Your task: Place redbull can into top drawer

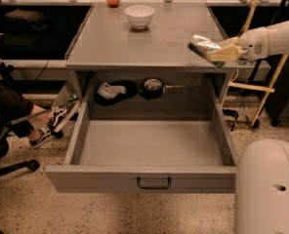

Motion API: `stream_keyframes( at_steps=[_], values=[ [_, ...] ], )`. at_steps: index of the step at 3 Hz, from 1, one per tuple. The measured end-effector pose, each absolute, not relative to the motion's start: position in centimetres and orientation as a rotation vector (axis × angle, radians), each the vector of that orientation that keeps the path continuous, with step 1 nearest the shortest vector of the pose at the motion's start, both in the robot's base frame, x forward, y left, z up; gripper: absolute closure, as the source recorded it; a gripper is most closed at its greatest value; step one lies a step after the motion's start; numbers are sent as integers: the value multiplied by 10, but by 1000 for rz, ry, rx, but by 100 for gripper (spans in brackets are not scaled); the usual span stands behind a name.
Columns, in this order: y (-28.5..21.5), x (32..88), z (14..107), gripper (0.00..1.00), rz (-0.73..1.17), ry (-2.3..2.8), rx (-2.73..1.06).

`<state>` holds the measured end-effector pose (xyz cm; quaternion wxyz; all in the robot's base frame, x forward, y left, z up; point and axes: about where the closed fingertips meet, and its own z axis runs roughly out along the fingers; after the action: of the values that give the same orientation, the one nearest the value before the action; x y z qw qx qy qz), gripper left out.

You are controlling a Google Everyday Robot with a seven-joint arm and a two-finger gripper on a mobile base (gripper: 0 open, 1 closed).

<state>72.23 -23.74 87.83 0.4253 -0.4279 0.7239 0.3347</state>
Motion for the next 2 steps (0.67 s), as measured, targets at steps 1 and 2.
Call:
stream_keyframes(
  at_steps=[1, 2],
  values=[
    [-236, 726, 878, 100, 838, 1817, -1054],
    [-226, 699, 884, 100, 938, 1830, -1102]
  ],
)
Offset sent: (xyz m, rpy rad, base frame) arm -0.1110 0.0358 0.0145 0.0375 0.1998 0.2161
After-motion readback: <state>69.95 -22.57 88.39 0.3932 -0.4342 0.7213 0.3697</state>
